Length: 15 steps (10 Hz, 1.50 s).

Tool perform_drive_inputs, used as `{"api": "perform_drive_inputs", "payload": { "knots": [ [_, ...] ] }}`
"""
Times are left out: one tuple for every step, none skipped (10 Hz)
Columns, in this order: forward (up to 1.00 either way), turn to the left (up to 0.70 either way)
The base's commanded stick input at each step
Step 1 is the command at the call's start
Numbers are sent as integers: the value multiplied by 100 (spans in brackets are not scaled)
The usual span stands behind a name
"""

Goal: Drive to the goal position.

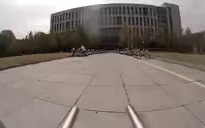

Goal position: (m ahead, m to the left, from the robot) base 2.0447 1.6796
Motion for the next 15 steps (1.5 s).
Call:
{"api": "perform_drive_inputs", "payload": {
  "knots": [
    [0, -70],
    [0, -70],
    [0, -70],
    [0, -70],
    [0, -70],
    [0, -70],
    [0, -70],
    [0, -70],
    [0, -70],
    [0, -70],
    [0, -70],
    [0, -70],
    [0, -70],
    [13, 0],
    [56, 0]
  ]
}}
